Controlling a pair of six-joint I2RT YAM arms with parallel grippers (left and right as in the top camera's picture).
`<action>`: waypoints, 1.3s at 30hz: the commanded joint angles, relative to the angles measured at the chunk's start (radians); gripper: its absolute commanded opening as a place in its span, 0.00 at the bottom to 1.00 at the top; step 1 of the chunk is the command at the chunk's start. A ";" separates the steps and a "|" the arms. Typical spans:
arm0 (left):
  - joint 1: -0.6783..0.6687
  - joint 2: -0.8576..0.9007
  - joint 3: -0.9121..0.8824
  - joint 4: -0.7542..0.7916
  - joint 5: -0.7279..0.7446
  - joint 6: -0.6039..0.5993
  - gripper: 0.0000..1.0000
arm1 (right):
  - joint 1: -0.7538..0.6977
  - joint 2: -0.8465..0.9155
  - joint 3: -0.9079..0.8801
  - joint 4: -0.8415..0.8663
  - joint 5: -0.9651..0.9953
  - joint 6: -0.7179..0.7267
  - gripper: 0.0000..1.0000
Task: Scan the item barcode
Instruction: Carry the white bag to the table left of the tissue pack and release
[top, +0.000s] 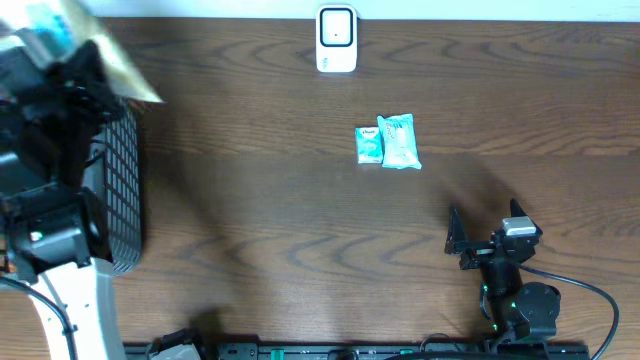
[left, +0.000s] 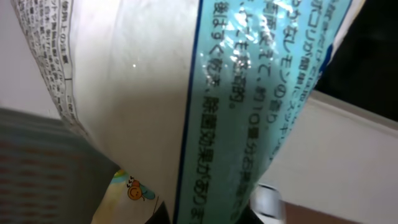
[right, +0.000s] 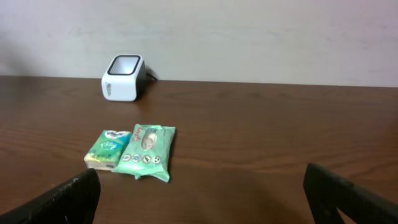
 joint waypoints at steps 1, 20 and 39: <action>-0.074 -0.026 0.010 0.003 0.050 -0.028 0.07 | 0.008 -0.004 -0.001 -0.004 -0.006 0.006 0.99; -0.556 0.463 0.010 -0.170 0.050 -0.028 0.07 | 0.008 -0.004 -0.001 -0.004 -0.006 0.006 0.99; -0.679 0.671 0.011 -0.018 0.050 -0.029 0.55 | 0.008 -0.004 -0.001 -0.004 -0.006 0.006 0.99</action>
